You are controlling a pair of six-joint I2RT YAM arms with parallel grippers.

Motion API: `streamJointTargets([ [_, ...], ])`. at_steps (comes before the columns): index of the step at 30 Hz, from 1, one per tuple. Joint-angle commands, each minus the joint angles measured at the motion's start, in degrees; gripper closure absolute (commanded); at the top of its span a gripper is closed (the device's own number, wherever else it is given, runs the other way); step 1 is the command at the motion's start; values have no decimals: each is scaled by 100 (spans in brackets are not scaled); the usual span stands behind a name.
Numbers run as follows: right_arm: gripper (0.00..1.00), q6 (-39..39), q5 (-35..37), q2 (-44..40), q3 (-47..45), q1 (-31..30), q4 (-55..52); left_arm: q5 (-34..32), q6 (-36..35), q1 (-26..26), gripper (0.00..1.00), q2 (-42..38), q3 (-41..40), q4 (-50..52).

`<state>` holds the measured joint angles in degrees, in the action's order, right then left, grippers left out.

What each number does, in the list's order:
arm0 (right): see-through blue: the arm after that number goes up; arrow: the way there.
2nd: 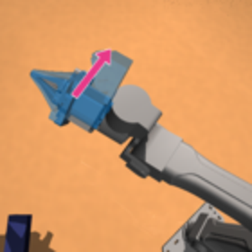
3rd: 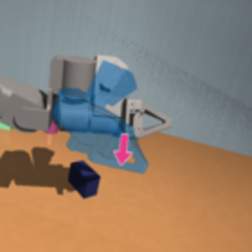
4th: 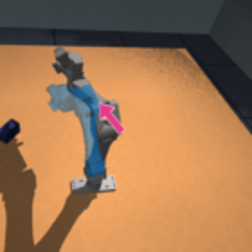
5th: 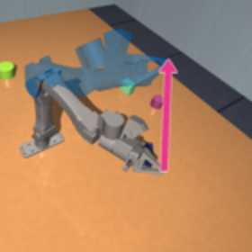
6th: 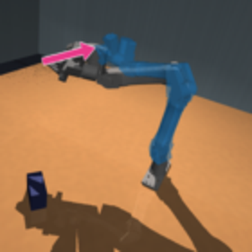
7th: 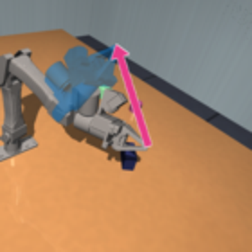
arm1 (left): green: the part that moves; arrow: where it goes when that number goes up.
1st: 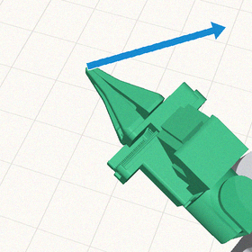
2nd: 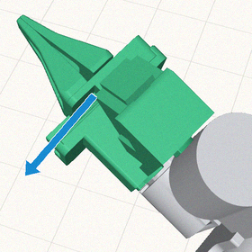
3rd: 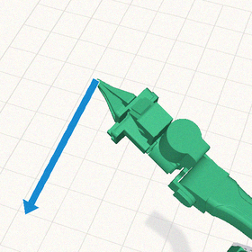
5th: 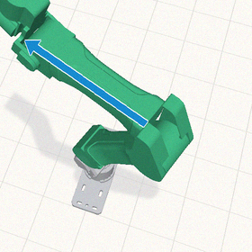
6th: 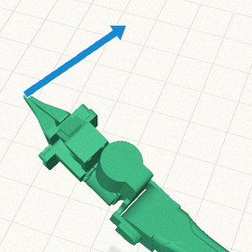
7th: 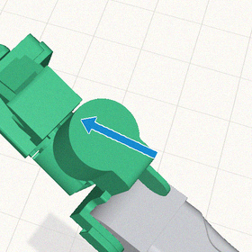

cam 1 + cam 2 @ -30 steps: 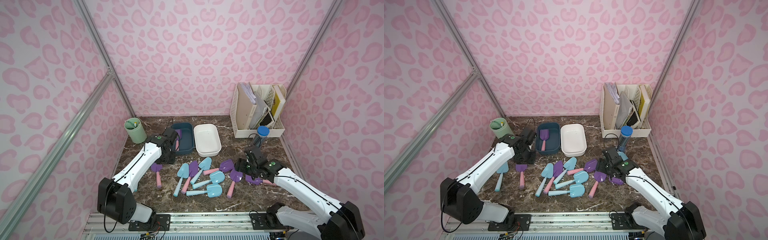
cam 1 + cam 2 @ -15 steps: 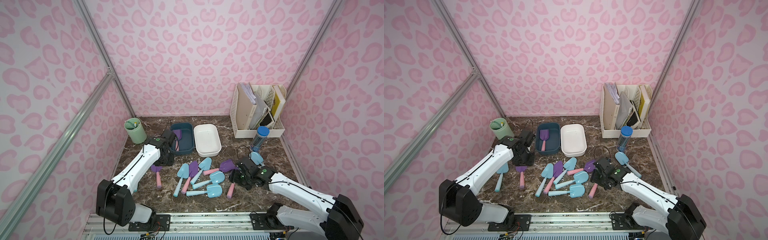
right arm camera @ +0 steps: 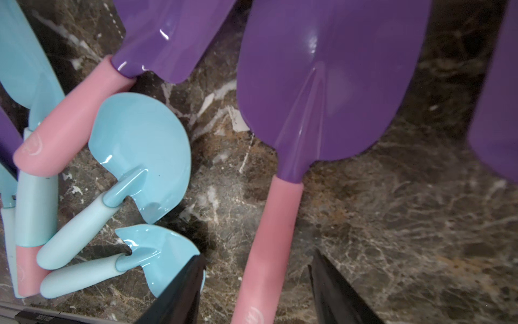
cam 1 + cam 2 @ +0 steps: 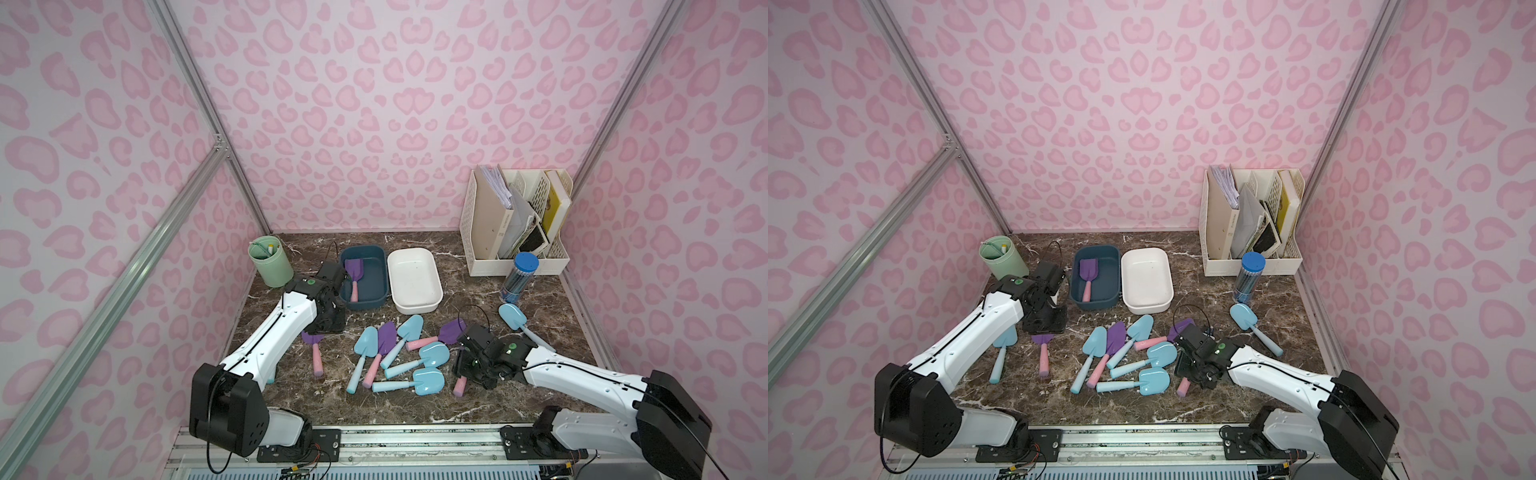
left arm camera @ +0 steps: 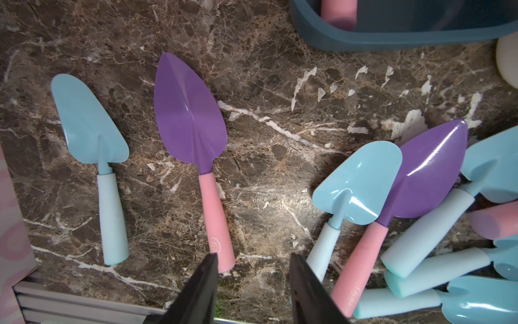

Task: Sort the small shovels by color and place them into the storage box
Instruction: Pick up the shovel from the center of the board.

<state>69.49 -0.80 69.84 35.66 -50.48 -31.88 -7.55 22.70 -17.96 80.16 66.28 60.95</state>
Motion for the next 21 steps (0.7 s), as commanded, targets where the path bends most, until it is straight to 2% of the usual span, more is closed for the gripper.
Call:
streamJointTargets([
  [1, 38, 135, 119, 85, 19, -42, 30, 105, -90, 11, 56, -51, -1, -35],
  [12, 49, 258, 143, 313, -35, -124, 160, 166, -156, 63, 58, -122, -107, -95],
  [21, 63, 331, 203, 225, -146, -139, 101, 209, -201, 64, 62, -120, -94, -92],
])
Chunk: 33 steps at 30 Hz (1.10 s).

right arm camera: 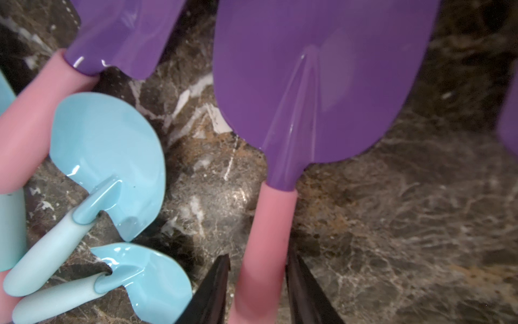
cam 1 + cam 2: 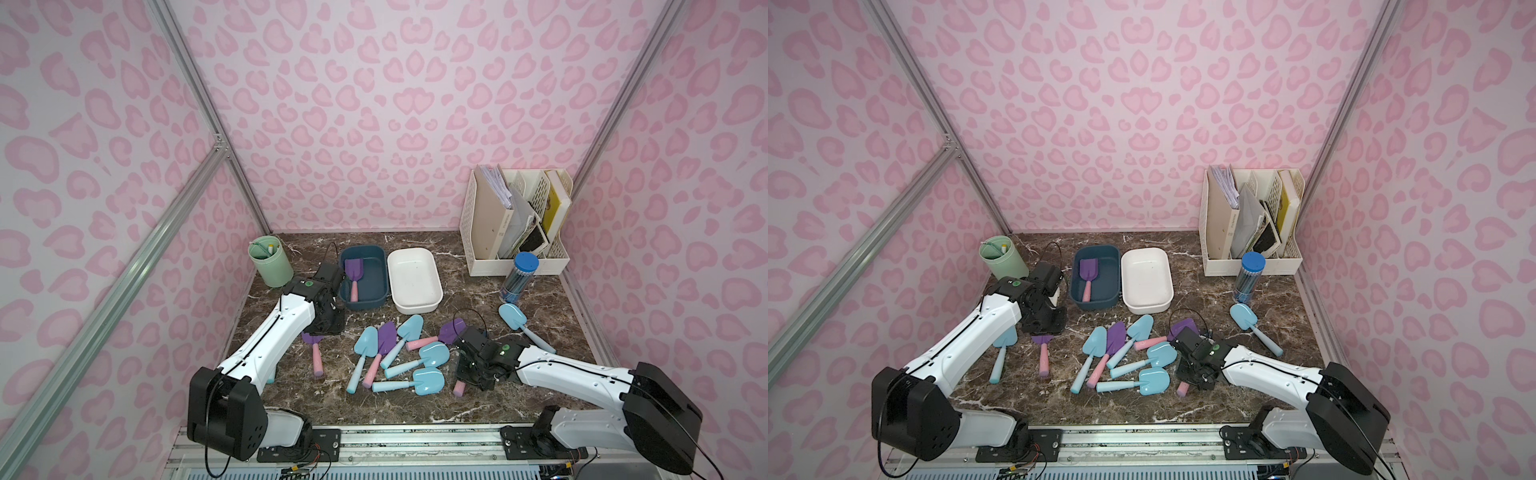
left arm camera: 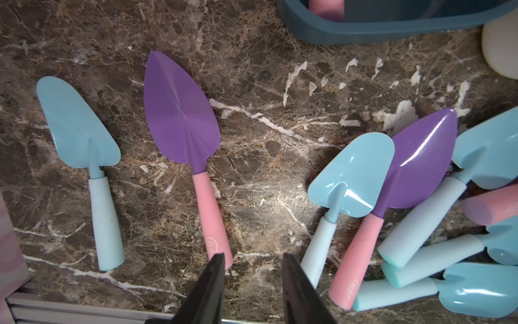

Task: Sort the small shovels by color and place them into the storage box
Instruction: Pick up the shovel from the center of the board.

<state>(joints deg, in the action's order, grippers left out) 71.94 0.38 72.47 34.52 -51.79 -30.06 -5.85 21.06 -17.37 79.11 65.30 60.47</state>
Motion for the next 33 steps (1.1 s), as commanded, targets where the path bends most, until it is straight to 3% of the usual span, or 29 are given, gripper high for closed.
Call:
streamJointTargets([
  [1, 64, 89, 76, -49, -51, -10, -74, 40, -39, 5, 62, -10, 7, -49],
  [22, 84, 204, 172, -437, -66, -82, -526, 57, -23, 13, 64, 22, -1, -99],
  [28, 89, 259, 371, -771, 260, -238, -1243, 33, -7, 7, 65, 57, 37, -81],
  [33, 91, 4, 605, -846, 1060, -279, -2045, -4, 25, 7, 65, 40, 170, 19],
])
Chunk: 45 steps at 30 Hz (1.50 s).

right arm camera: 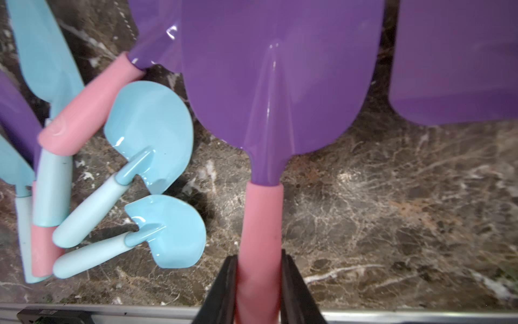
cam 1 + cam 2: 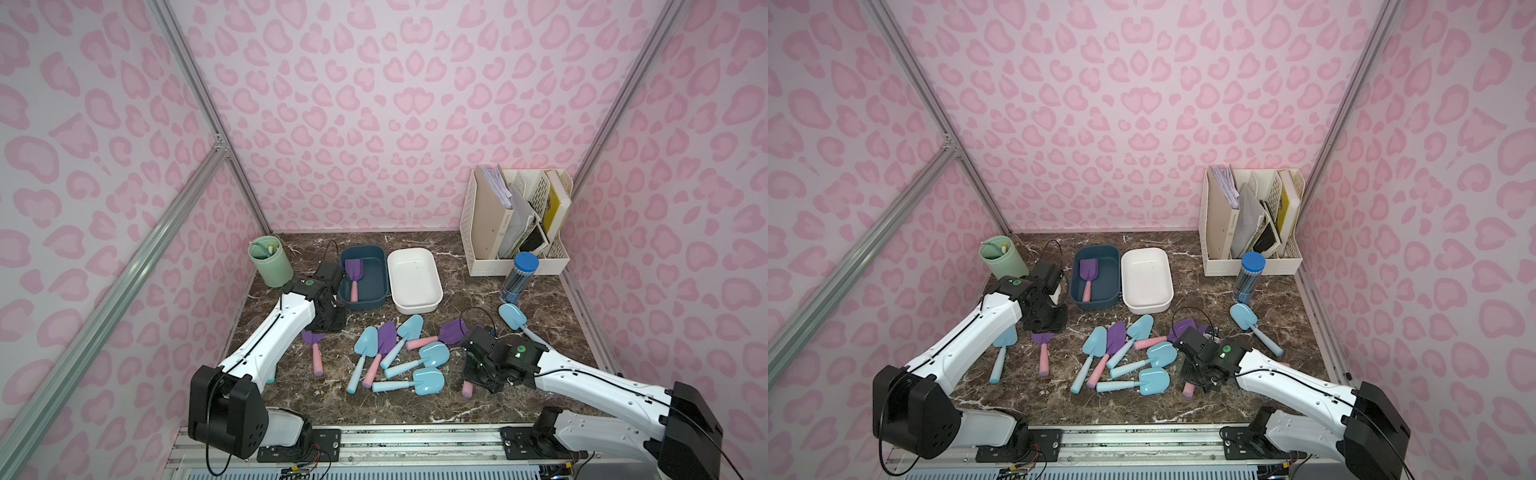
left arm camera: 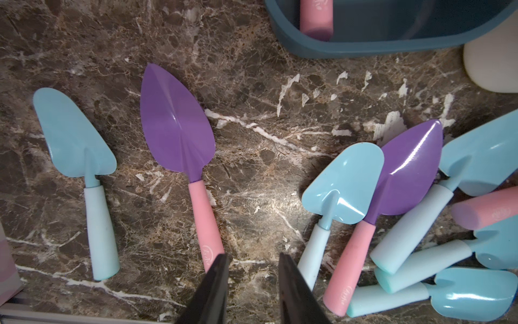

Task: Sort the small shovels by color and place them into the storage box
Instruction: Pick up the shovel from the center of the board, then place the shovel in the storage box.

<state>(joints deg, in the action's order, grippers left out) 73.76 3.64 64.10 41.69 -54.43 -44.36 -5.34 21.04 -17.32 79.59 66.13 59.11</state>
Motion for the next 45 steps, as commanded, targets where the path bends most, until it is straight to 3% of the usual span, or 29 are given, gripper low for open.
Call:
streamJointTargets([
  [1, 91, -305, 326, 71, 590, -9, -799, -63, 32, 6, 65, -5, 157, 207],
  [5, 91, -796, 462, 523, 1575, 32, -1214, -150, 24, 9, 64, -6, 518, 474],
  [14, 95, -2290, 413, 2245, 3934, 407, -957, -550, 58, 189, 65, -140, 1279, 1076],
  [21, 95, -3250, 78, 4088, 6082, 804, -1093, -650, 16, 545, 64, -526, 1385, 1334],
  [30, 96, -3753, 207, 6455, 9168, 790, -1675, -530, 36, 696, 64, -893, 1227, 1331],
  [35, 97, -3822, 327, 7298, 10148, 794, -1590, -431, 41, 697, 64, -944, 1145, 1313],
  [45, 99, -3584, 185, 8016, 10717, 753, -497, -258, 25, 696, 64, -921, 959, 1147],
])
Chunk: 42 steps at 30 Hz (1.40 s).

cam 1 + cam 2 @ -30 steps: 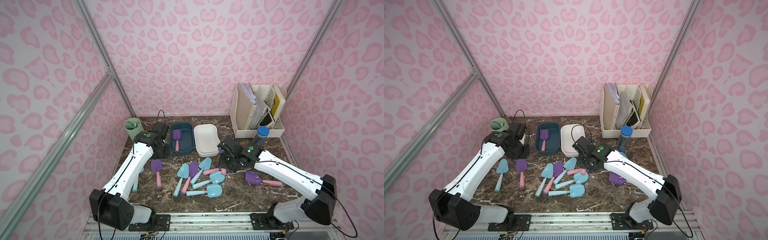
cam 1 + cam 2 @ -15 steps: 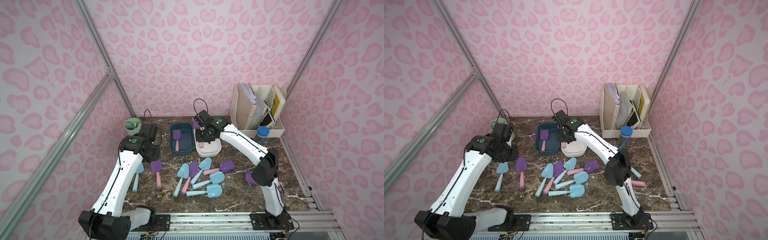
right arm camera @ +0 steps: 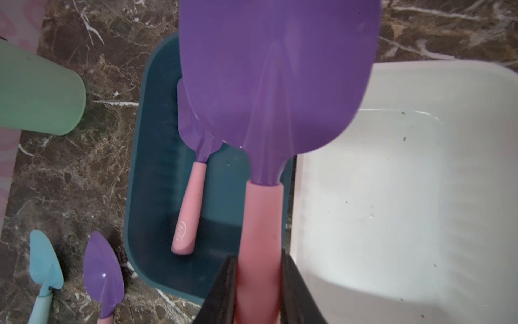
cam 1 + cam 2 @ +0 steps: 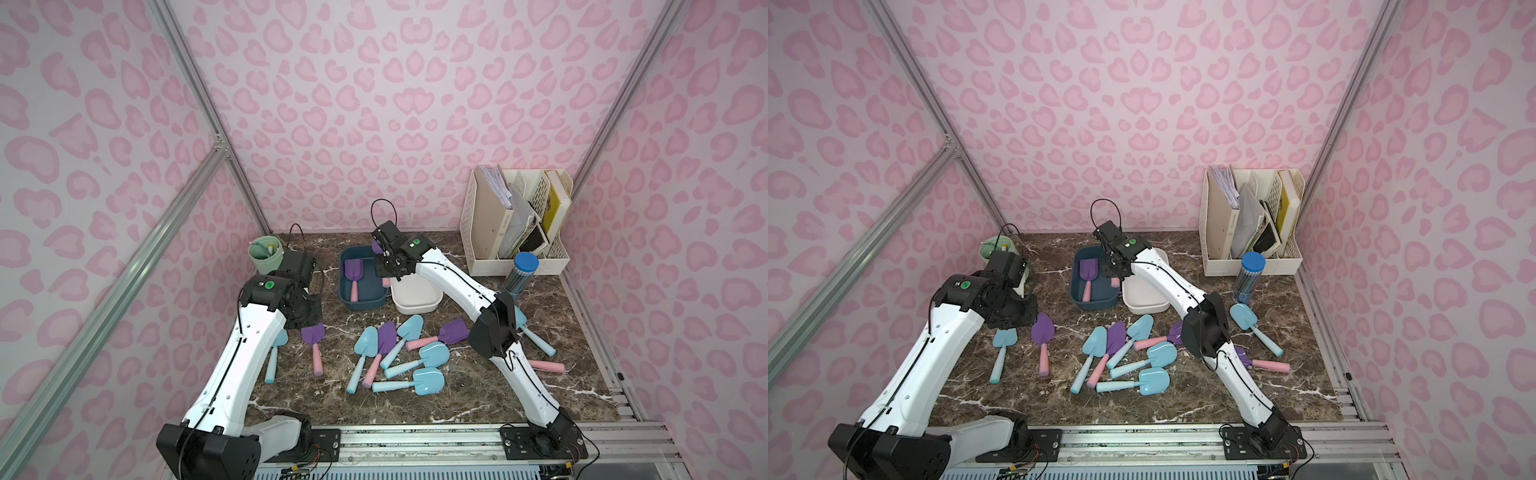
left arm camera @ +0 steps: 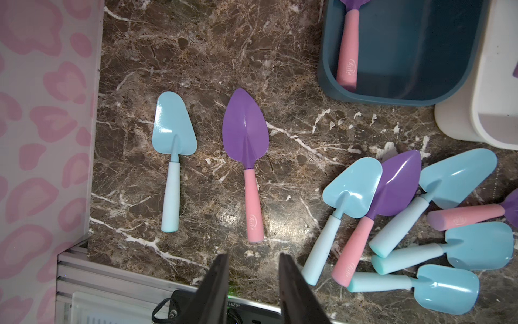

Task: Sort the small shovels by color and place them into the storage box
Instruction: Place the shovel in the storage box.

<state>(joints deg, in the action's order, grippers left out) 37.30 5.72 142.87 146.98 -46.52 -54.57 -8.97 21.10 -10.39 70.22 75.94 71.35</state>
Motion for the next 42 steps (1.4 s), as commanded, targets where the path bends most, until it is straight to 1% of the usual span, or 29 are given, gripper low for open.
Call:
streamJointTargets([
  [1, 99, 92, -31, 220, 253, -48, 592, 114, 17, 7, 64, 23, -34, -86],
  [5, 99, 241, -60, 467, 360, -74, 927, 134, -5, 2, 65, 10, -61, -102],
  [9, 99, 212, 242, 610, 375, -154, 1230, 133, -34, 7, 65, -25, -114, -104],
  [11, 99, 232, 285, 692, 374, -159, 1273, 148, -36, 8, 64, -52, -156, -113],
  [20, 97, 433, 298, 1036, 398, -187, 1093, 159, -42, 4, 64, -131, -251, -130],
  [32, 97, 598, 55, 1278, 399, -218, 956, 168, -71, 14, 64, -236, -446, -210],
  [42, 96, 737, 35, 1366, 399, -231, 899, 159, -106, 13, 64, -262, -535, -258],
])
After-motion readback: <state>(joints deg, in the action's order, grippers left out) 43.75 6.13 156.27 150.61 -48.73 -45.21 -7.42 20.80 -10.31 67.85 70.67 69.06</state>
